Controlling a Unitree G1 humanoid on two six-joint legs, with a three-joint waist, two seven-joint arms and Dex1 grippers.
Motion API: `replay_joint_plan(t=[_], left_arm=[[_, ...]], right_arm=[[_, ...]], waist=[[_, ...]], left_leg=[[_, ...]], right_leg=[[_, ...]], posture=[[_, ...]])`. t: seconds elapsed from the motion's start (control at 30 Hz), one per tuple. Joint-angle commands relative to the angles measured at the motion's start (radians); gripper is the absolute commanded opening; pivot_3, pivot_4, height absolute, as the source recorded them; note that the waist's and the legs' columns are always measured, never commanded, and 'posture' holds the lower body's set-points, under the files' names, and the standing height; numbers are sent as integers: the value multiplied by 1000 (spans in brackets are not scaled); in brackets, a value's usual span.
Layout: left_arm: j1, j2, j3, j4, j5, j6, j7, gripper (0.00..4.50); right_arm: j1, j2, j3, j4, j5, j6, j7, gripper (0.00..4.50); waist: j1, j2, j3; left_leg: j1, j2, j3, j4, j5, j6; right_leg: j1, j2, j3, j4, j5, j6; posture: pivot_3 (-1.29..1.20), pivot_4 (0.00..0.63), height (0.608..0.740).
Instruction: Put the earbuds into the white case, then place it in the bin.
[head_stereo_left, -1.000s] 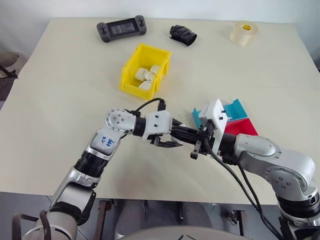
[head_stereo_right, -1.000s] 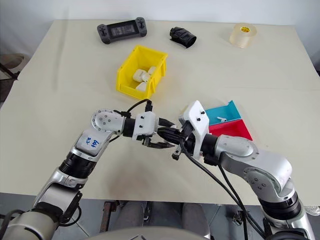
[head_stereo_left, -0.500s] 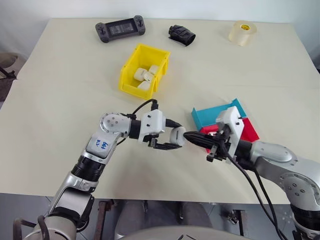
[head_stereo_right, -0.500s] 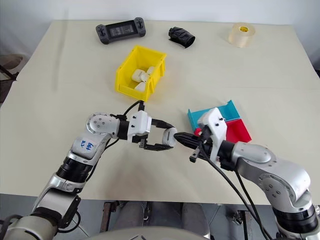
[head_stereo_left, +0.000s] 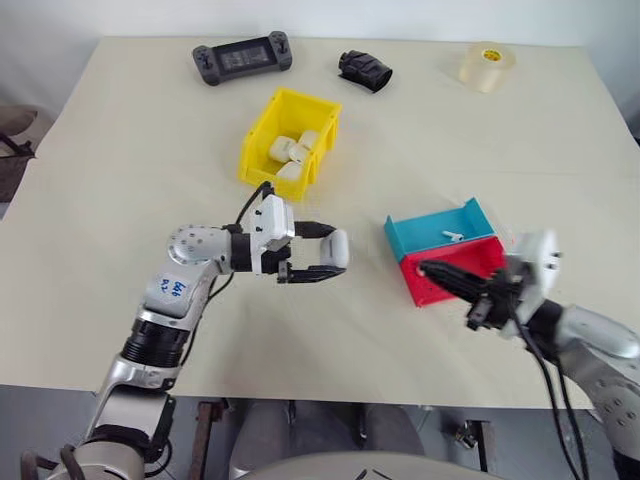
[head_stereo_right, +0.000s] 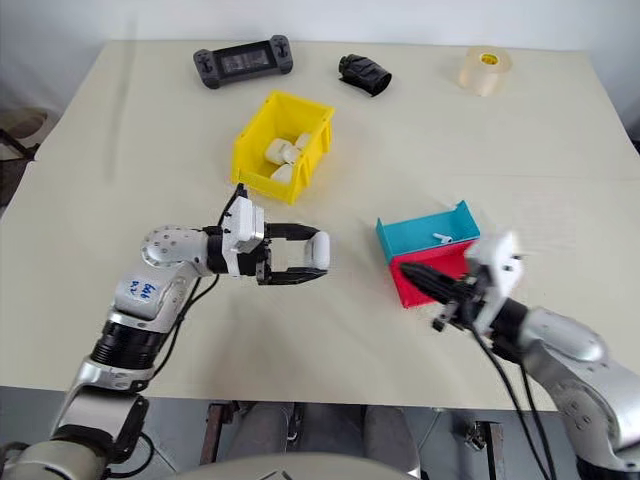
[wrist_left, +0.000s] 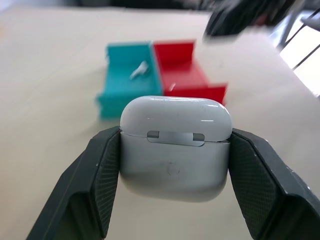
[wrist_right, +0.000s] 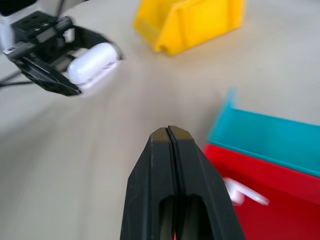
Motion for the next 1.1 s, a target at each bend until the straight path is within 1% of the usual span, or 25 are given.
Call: replay_joint_plan(t=[0.03, 0.07, 0.13, 0.17, 0.27, 0.33, 0.37, 0.4, 0.47, 0.6, 0.7, 0.77, 0.87, 0.97, 1.03, 1.07, 1.1], left_arm=[[1, 27, 64, -59, 12, 37, 85, 2811], [2, 32, 73, -61, 12, 43, 97, 2811], [2, 33, 76, -64, 10, 45, 109, 2811], [-9, 22, 83, -55, 15, 38, 134, 2811], [-82, -35, 118, 15, 48, 32, 270, 2811], [-175, -76, 140, 122, 85, 37, 385, 2811], [-220, -93, 148, 179, 97, 32, 427, 2811], [-263, -107, 151, 239, 120, 31, 480, 2811], [-314, -122, 153, 321, 147, 14, 530, 2811], [-395, -162, 164, 481, 165, -41, 578, 2811], [-454, -197, 159, 610, 183, -76, 603, 2811], [-497, -226, 171, 698, 189, -78, 658, 2811], [-536, -246, 180, 803, 189, -103, 668, 2811], [-553, -258, 205, 848, 165, -115, 660, 2811], [-552, -252, 198, 842, 166, -102, 628, 3533], [-551, -248, 196, 837, 171, -103, 629, 3761], [-548, -245, 197, 831, 175, -106, 632, 4095]], right_arm=[[64, 24, -94, -31, -6, -79, 35, 643], [77, 28, -106, -33, 6, -83, 41, 864], [95, 23, -104, -41, 2, -84, 53, 1517], [96, 32, -97, -36, -26, -102, 43, 1809], [103, 62, -81, -31, -72, -133, 16, 2843], [105, 75, -77, -43, -87, -149, 11, 3553], [106, 79, -84, -48, -86, -156, 11, 3831], [106, 84, -95, -50, -83, -165, 13, 3831], [105, 92, -107, -53, -87, -188, 13, 3831], [104, 115, -99, -65, -140, -262, 10, 3831], [99, 118, -79, -82, -149, -265, -2, 3831], [84, 117, -66, -88, -152, -263, -9, 3831], [60, 117, -54, -98, -144, -250, -27, 3831], [48, 119, -43, -103, -144, -246, -40, 3831], [45, 119, -37, -100, -146, -247, -44, 3871], [42, 119, -34, -98, -148, -248, -45, 3871], [39, 119, -29, -94, -150, -250, -44, 3871]], waist=[[0, 0, 0], [0, 0, 0], [-1, 0, 0], [-1, 0, 0], [2, 0, 0], [12, 0, 0], [14, -1, 0], [17, -1, 0], [20, -1, -1], [20, -1, -1], [21, -1, -1], [21, -1, -1], [21, -2, -1], [18, -2, -1], [18, -2, -1], [18, -2, -1], [19, -2, -1]], left_leg=[[0, 0, 0, 0, 0, 0], [0, 0, 0, 0, 0, 0], [0, 0, 0, 0, 0, 0], [1, 0, 0, 0, 0, 0], [1, 0, 0, 0, 0, 0], [1, -1, 0, 0, 0, 0], [1, -1, 0, 1, 0, 0], [1, -2, 1, 1, 0, 0], [1, -6, 1, 1, 0, 0], [1, -6, 2, 0, 0, 0], [1, -6, 2, 0, 0, 0], [1, -6, 2, 1, 0, 0], [1, -7, 2, 1, 0, 0], [1, -7, 2, 1, 0, 0], [1, -7, 2, 0, 0, 0], [1, -7, 2, 0, 0, 0], [1, -7, 2, 1, 0, 0]], right_leg=[[0, 0, 0, 0, 0, 0], [0, 0, 0, 0, 0, 0], [0, 0, 0, 0, 0, 0], [0, 0, 0, 0, 0, 0], [0, 0, 0, 0, 0, 0], [0, 0, 0, 1, 0, 0], [0, 0, 0, 1, 0, 0], [0, 0, 0, 1, 0, 1], [0, 0, 1, 1, 1, 1], [0, 0, 1, 3, 1, 1], [0, -1, 1, 2, 1, 1], [0, -1, 1, 2, 1, 1], [0, -1, 1, 2, 1, 1], [-1, -1, 1, 3, 1, 1], [-1, -1, 1, 4, 1, 1], [-1, -1, 1, 4, 1, 1], [-1, -1, 1, 4, 1, 1]], posture=[[0, 150, 740], [0, 150, 740], [0, 150, 740], [0, 150, 740], [0, 150, 740], [0, 150, 740], [0, 150, 740], [0, 150, 740], [0, 150, 740], [0, 150, 740], [0, 150, 740], [0, 150, 740], [0, 150, 740], [0, 150, 740], [0, 150, 740], [0, 150, 740], [0, 150, 740]])
